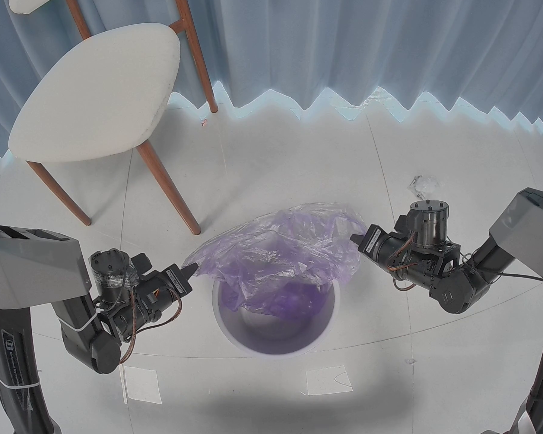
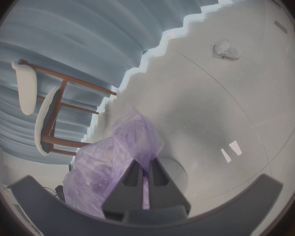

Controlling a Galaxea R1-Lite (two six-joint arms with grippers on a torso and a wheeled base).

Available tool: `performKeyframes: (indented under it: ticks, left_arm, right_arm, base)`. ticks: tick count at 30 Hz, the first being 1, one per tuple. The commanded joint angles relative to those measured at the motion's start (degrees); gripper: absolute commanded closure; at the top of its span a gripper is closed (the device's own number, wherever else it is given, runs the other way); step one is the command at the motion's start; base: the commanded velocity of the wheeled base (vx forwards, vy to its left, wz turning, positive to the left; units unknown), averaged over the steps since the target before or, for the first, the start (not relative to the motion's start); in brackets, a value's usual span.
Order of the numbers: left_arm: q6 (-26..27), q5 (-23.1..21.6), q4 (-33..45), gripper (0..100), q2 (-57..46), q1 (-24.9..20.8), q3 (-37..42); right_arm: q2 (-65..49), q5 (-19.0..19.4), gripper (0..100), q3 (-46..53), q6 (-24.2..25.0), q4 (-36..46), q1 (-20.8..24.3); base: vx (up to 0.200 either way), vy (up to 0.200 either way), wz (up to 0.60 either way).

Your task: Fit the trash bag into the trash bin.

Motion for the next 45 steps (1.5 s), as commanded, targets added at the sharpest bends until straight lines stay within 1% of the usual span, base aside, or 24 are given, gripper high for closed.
performKeyframes:
  ticks: [1,7,10,12,13,18,24,27,31,35,39,45]
  left_arm:
    - [0.0,0.0,-0.1,100,2.3,0.6,-0.1]
    - [0.0,-0.1,-0.1,100,3.4,1.7,-0.1]
    - [0.0,-1.4,-0.1,100,3.4,2.5,0.0]
    - [0.0,-1.4,-0.1,100,3.4,2.5,0.0]
    - [-0.3,-3.7,-0.1,100,3.2,3.5,0.5]
    - [-0.3,-4.1,-0.1,100,3.5,3.7,0.1]
    - [-1.0,-4.1,-0.1,100,4.4,3.9,-2.1]
    - [-4.4,-4.1,-0.1,100,4.8,4.8,-3.2]
    - [-7.3,-4.1,-0.1,100,5.2,5.2,-4.9]
    - [-7.3,-3.7,-0.1,100,7.0,5.1,-6.0]
    - [-7.3,-3.6,0.1,100,9.0,4.9,-6.0]
    - [-7.3,-3.6,1.0,100,9.6,5.3,-5.6]
  right_arm:
    - [1.4,0.0,100,0.6,0.1,-0.2,-1.0]
    - [0.9,0.1,100,3.1,0.9,-0.6,-1.1]
    - [1.2,0.1,100,4.5,0.9,-0.7,-1.1]
    - [1.2,0.1,100,4.5,0.9,-0.7,-1.1]
    - [1.4,0.2,100,6.2,1.0,-1.6,-0.8]
    - [2.3,0.4,100,7.0,1.6,-4.6,-0.7]
    - [3.2,0.5,100,3.1,1.7,-4.6,-0.7]
    - [5.4,0.0,100,-1.5,1.7,-4.3,-0.9]
    - [7.1,0.0,100,-5.0,1.7,-1.4,-1.2]
    - [8.2,0.0,100,-7.7,1.8,1.1,-1.3]
    - [8.9,0.0,100,-8.0,2.0,1.5,-1.3]
    - [9.0,0.0,100,-4.8,2.0,1.3,-1.4]
  base:
    - [0.000,0.000,0.00]
    - [0.000,0.000,0.00]
    - [0.000,0.000,0.00]
    - [0.000,0.000,0.00]
    - [0.000,0.000,0.00]
    - [0.000,0.000,0.00]
    - [0.000,0.000,0.00]
    - [0.000,0.000,0.00]
    - [0.000,0.000,0.00]
    - [0.000,0.000,0.00]
    - [0.000,0.000,0.00]
    - [0.000,0.000,0.00]
